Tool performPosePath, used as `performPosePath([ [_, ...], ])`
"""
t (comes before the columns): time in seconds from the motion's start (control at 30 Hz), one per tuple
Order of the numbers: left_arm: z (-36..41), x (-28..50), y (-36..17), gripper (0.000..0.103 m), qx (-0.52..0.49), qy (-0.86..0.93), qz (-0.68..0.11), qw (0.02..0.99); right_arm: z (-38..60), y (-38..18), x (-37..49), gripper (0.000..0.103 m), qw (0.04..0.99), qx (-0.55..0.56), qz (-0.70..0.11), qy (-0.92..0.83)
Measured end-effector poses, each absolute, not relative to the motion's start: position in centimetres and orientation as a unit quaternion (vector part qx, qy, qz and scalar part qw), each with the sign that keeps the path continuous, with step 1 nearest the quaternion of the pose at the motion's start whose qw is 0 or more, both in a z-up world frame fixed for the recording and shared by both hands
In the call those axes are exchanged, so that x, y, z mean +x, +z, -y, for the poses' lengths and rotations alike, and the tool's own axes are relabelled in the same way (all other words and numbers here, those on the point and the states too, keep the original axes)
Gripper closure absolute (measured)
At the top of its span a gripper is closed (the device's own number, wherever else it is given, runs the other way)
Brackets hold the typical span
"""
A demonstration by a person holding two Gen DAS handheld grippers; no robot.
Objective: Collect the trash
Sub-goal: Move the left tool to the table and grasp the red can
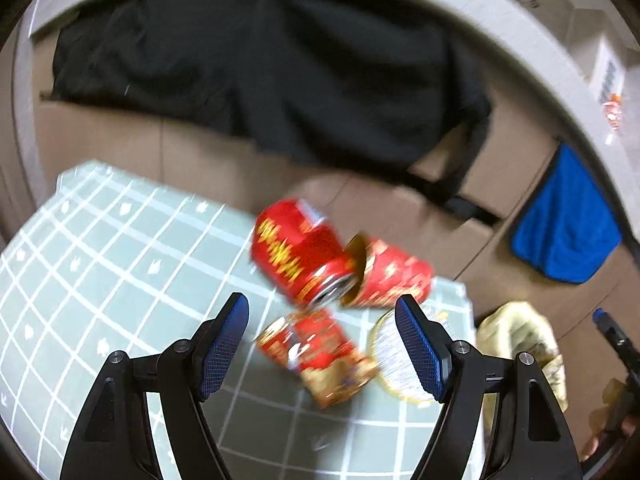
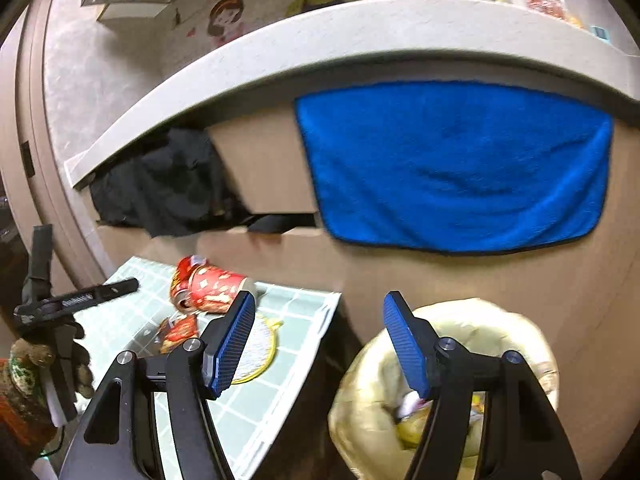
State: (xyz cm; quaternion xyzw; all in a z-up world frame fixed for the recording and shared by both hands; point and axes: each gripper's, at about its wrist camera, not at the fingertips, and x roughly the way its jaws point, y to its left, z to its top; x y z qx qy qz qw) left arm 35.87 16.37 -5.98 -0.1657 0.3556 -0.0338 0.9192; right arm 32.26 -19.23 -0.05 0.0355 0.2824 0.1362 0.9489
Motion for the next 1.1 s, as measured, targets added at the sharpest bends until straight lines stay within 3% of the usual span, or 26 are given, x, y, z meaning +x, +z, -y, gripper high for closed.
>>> performPosePath([
  [0.2, -16.6, 36.9, -10.5, 0.027, -0.2, -0.045, -0.408, 0.889, 16.9, -1.6, 32.3, 0.039, 0.94, 0.033, -0.305, 0.148],
  [0.37, -16.7, 38.1, -8.9, 0.027, -0.176, -0.067, -0.355, 0.916, 16.1, -2.9, 32.4, 0.039, 0.934, 0.026, -0.323, 0.152],
  [0.77, -19.7, 47.8, -11.3, 0.026, -0.281, -0.023, -0.414, 0.866, 14.0, -4.8, 34.6, 0.039, 0.922, 0.039, -0.345, 0.174],
  [1.1, -19.4, 48.1, -13.0, 0.027, -0.341, -0.049, -0.432, 0.833, 14.3, -6.2, 36.2, 0.039, 0.913, 0.057, -0.363, 0.176],
])
